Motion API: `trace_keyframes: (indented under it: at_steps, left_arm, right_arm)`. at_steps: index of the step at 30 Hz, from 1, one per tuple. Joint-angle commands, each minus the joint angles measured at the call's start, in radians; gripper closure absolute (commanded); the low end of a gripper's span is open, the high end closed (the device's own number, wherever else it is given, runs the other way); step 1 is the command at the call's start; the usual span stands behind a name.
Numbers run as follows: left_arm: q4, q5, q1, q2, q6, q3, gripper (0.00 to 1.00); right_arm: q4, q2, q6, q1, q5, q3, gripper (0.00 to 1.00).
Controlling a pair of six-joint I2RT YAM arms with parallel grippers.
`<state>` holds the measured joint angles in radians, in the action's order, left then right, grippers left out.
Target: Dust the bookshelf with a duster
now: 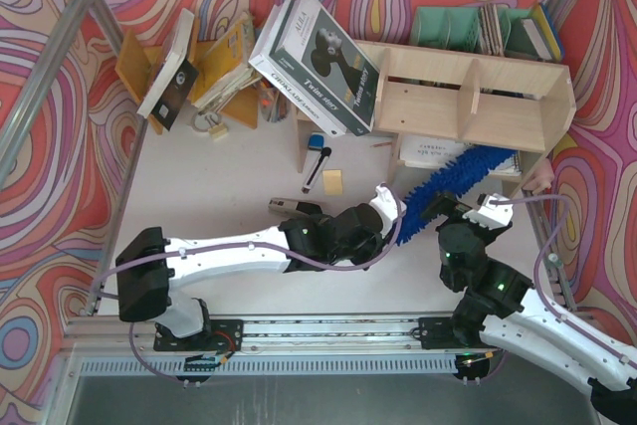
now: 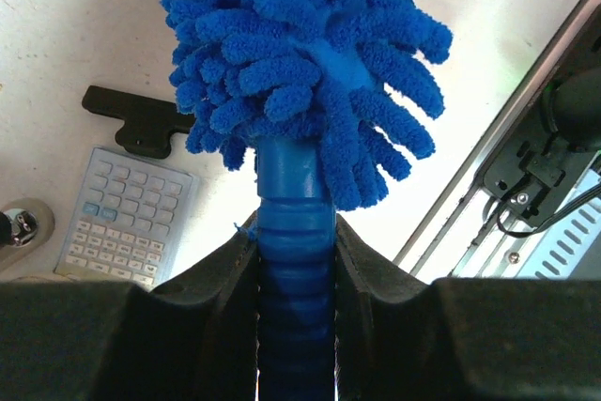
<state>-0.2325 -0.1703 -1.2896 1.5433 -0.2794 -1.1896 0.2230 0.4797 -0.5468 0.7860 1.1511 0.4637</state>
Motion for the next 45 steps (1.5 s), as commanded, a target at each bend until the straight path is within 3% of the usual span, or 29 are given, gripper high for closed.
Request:
trace_keyframes:
  at_steps: [1,7,16,37,45]
  left_arm:
    - [0.031,0.026,0.003,0.046,-0.012,0.002,1.00]
    - [0.016,0.041,0.003,0.077,-0.028,-0.011,1.00]
    - [0.060,-0.079,0.003,0.008,-0.024,-0.002,1.00]
    - [0.146,-0.383,0.003,-0.244,-0.251,0.317,1.00]
    - [0.095,-0.299,0.003,-0.145,-0.277,0.268,1.00]
  right_arm:
    - [0.023,0.005,0.002,-0.002,0.032,0.000,0.01]
    - [0.021,0.009,0.004,-0.003,0.033,0.000,0.01]
    - [0.011,0.011,0.012,-0.002,0.033,0.000,0.01]
    - [0.010,0.020,0.015,-0.002,0.025,-0.001,0.01]
    - [0.012,0.032,0.013,-0.002,0.025,0.003,0.01]
